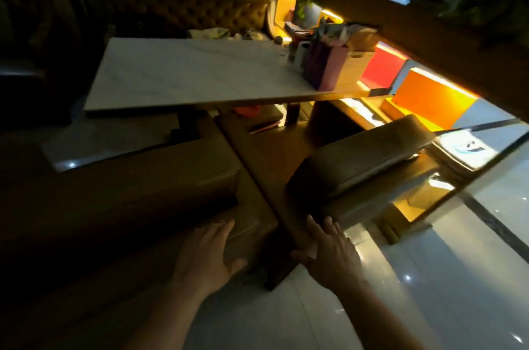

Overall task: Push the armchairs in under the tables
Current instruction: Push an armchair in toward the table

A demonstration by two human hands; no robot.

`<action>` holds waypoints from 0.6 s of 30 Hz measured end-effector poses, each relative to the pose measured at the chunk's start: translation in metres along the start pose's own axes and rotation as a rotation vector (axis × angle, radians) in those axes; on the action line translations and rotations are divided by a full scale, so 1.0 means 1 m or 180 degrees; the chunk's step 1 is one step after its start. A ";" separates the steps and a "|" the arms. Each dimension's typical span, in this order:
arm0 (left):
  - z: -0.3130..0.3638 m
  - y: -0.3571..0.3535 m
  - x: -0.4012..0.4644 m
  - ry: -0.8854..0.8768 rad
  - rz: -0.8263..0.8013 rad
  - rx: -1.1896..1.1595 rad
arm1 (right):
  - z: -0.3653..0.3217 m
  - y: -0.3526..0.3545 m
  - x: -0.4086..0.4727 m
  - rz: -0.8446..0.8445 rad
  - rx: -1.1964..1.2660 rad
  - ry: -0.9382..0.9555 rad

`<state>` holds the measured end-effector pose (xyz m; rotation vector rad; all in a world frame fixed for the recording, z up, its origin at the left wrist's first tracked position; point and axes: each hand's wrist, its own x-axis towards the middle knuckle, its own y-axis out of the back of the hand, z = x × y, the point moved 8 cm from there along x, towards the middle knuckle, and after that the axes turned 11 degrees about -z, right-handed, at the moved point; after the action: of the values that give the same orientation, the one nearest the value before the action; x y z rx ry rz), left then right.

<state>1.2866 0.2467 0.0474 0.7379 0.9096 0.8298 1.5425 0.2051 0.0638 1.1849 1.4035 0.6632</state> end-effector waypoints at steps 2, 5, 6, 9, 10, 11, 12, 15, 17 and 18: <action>0.052 -0.013 0.018 -0.0037 -0.0063 -0.0042 | 0.056 0.019 -0.004 0.0058 0.0008 -0.0067; 0.130 -0.037 0.042 -0.0111 -0.0157 -0.0261 | 0.137 0.043 -0.008 0.0061 -0.0017 -0.0186; 0.155 -0.045 0.049 -0.0167 -0.0161 -0.0261 | 0.162 0.049 -0.007 0.0058 -0.0014 -0.0229; 0.210 -0.068 0.072 -0.0295 -0.0188 -0.0071 | 0.223 0.064 0.004 -0.0019 -0.0086 -0.0312; 0.224 -0.076 0.080 -0.0307 -0.0228 -0.0065 | 0.238 0.066 0.009 -0.0067 -0.0100 -0.0320; 0.236 -0.082 0.090 -0.0314 -0.0259 -0.0075 | 0.251 0.069 0.017 -0.0109 -0.0100 -0.0319; 0.247 -0.088 0.101 -0.0328 -0.0255 -0.0082 | 0.263 0.072 0.025 -0.0144 -0.0091 -0.0312; 0.273 -0.102 0.138 -0.0318 -0.0184 -0.0171 | 0.294 0.078 0.058 -0.0222 -0.0157 -0.0246; 0.290 -0.117 0.169 -0.0337 -0.0107 -0.0237 | 0.315 0.081 0.083 -0.0265 -0.0224 -0.0200; 0.301 -0.124 0.185 -0.0369 -0.0082 -0.0236 | 0.325 0.084 0.098 -0.0267 -0.0250 -0.0170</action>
<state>1.6564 0.2874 0.0041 0.7011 0.7791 0.7858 1.8878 0.2488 0.0325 1.0689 1.3627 0.6180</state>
